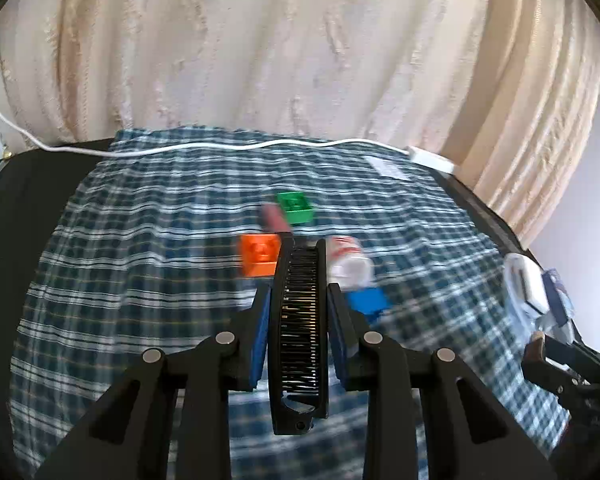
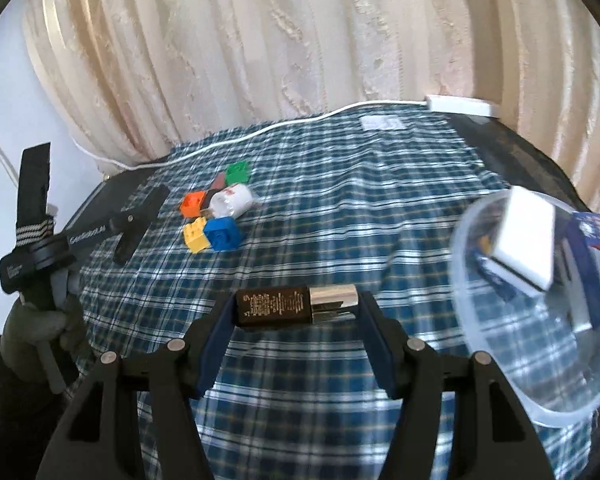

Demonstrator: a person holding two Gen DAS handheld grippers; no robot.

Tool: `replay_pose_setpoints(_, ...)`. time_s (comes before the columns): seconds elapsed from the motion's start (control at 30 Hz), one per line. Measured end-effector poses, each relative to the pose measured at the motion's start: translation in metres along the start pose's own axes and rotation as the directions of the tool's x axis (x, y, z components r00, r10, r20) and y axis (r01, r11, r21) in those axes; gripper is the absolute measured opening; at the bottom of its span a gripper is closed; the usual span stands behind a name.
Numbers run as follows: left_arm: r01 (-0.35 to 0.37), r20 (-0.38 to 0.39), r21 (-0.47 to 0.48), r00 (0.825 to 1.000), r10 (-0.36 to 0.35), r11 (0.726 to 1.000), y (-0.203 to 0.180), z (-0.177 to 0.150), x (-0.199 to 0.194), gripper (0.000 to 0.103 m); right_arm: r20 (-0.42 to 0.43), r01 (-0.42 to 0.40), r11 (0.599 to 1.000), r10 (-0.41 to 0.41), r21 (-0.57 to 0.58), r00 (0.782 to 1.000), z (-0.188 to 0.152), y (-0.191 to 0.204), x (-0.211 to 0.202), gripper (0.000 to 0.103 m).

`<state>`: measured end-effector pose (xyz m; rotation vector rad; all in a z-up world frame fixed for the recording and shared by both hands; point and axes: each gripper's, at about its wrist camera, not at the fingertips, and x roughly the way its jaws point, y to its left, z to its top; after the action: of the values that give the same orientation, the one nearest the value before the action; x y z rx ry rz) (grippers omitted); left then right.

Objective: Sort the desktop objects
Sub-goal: 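Carry the hairbrush and bottle with both grippers to the clear bowl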

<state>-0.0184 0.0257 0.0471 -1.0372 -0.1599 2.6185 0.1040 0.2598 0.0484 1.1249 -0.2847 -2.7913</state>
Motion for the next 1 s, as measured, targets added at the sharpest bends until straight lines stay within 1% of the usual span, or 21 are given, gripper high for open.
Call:
replay_pose_setpoints(0.17, 0.043, 0.006, 0.042, 0.999, -0.043, 0.998, -0.035, -0.003, -0.008, 0.029, 0.041, 0.034, 0.998, -0.036, 0.051, 0.999, -0.004, -0.024, -0.026, 0.065)
replay_pose_setpoints(0.4, 0.117, -0.018, 0.101, 0.993, -0.116, 0.988, -0.084, -0.009, -0.009, 0.029, 0.082, 0.115, 0.982, -0.128, 0.152, 0.988, -0.012, -0.073, -0.06, 0.065)
replay_pose_setpoints(0.53, 0.153, -0.047, 0.126, 0.988, -0.149, 0.98, -0.108, -0.014, -0.006, 0.029, 0.078, 0.155, 0.968, -0.173, 0.2, 0.982, -0.018, -0.1, -0.069, 0.065)
replay_pose_setpoints(0.67, 0.173, -0.067, 0.153, 0.984, -0.165, 0.973, -0.129, -0.018, -0.003, 0.029, 0.068, 0.185, 0.953, -0.207, 0.24, 0.976, -0.024, -0.122, -0.073, 0.065)
replay_pose_setpoints(0.87, 0.196, -0.091, 0.185, 0.979, -0.182, 0.963, -0.155, -0.024, 0.0, 0.029, 0.042, 0.218, 0.94, -0.237, 0.261, 0.971, -0.033, -0.141, -0.072, 0.065)
replay_pose_setpoints(1.0, 0.212, -0.106, 0.203, 0.975, -0.194, 0.956, -0.17, -0.027, 0.002, 0.029, 0.027, 0.223, 0.934, -0.24, 0.278, 0.97, -0.038, -0.152, -0.071, 0.065)
